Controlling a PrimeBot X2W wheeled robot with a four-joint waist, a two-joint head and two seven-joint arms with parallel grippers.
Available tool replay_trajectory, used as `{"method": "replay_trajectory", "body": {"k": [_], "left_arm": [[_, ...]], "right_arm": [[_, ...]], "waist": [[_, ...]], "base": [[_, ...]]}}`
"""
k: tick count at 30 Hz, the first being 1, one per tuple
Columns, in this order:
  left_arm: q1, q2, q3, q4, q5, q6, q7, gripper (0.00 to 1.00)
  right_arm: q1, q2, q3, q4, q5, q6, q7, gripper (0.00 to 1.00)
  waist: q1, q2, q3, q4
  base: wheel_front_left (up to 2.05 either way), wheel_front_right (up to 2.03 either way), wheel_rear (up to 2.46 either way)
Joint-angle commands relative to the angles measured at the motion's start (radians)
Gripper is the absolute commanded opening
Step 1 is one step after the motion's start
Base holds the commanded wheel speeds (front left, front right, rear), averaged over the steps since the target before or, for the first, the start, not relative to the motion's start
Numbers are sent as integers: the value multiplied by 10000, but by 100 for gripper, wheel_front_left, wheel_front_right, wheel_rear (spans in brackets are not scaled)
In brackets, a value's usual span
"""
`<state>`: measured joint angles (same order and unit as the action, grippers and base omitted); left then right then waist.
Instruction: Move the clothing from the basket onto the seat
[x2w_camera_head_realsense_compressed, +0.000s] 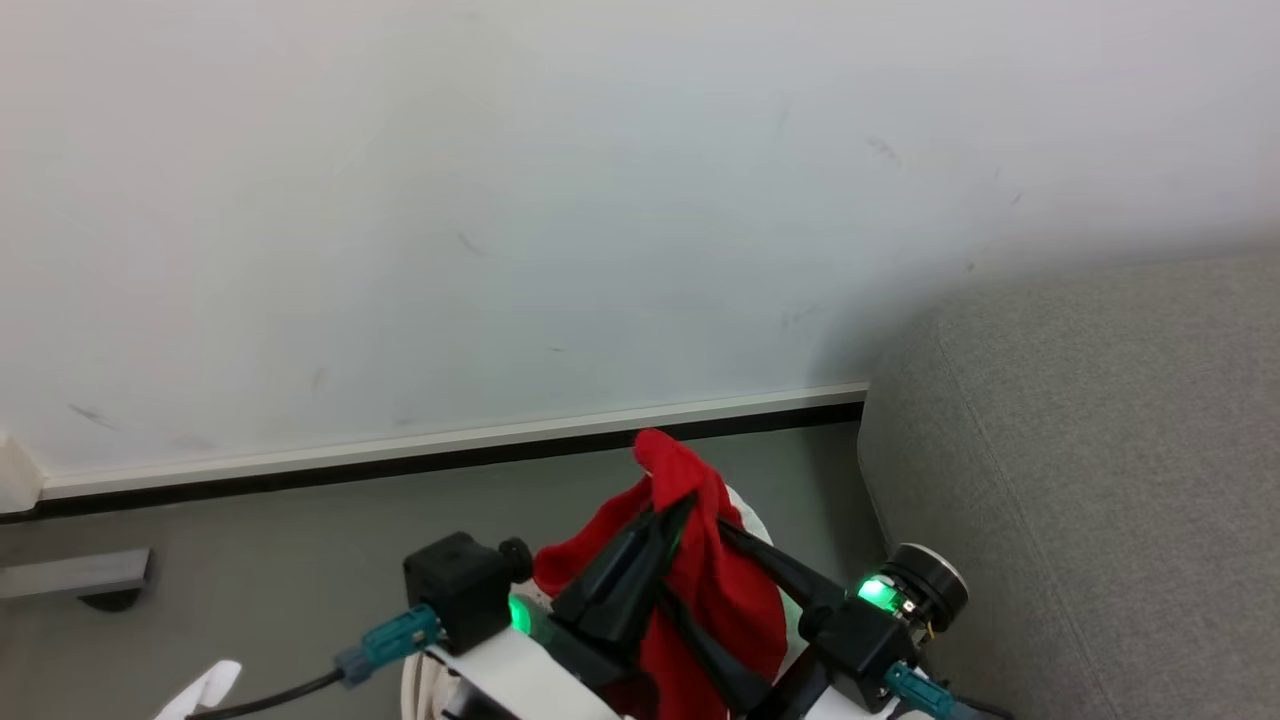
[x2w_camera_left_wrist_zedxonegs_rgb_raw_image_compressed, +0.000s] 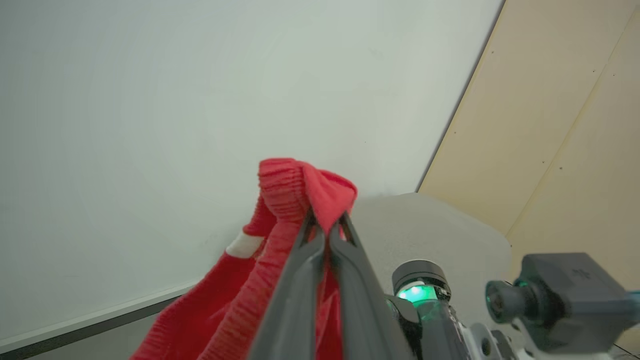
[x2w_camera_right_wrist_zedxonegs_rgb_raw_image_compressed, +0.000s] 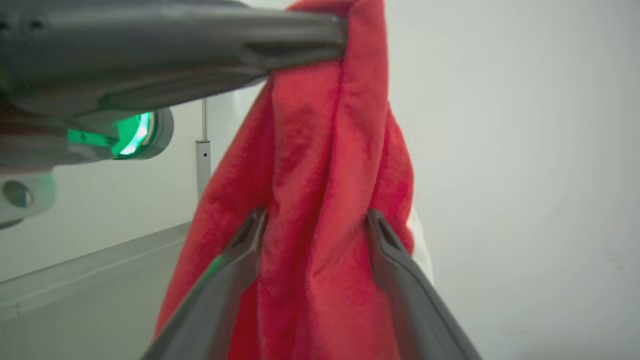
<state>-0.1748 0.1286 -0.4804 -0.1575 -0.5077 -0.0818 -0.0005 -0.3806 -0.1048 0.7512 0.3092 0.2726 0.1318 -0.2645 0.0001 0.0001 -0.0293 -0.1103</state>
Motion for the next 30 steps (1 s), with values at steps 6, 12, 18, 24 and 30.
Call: {"method": "replay_trajectory", "body": {"k": [6,12,18,24,30], "left_arm": [[177,-49,-348,-66,-119,-101,113,0],[224,90,-262,127,212,94,-205,100],[213,257,-216,505,423,146,-523,100],[80,350,-225,1045,744,195,-1025,100],[-105,269,-441,1558,935,81,-1337,100]], "right_arm": [[-70,361,-8,798,344,-21,2,0],[108,461,-601,732,743,-21,2,0],[303,144,-1713,333,673,-21,-1,0],[372,-169,-2708,-204,408,-21,-1,0],[441,-344,-3300,-505,252,-21,-1,0]], "waist": [[-1,-1,-52,162],[-1,-1,-44,140],[-1,-1,96,-223],[-1,-1,445,-1052],[-1,-1,780,-1891]], "base": [[0,0,0],[0,0,0],[0,0,0],[0,0,0],[0,0,0]]}}
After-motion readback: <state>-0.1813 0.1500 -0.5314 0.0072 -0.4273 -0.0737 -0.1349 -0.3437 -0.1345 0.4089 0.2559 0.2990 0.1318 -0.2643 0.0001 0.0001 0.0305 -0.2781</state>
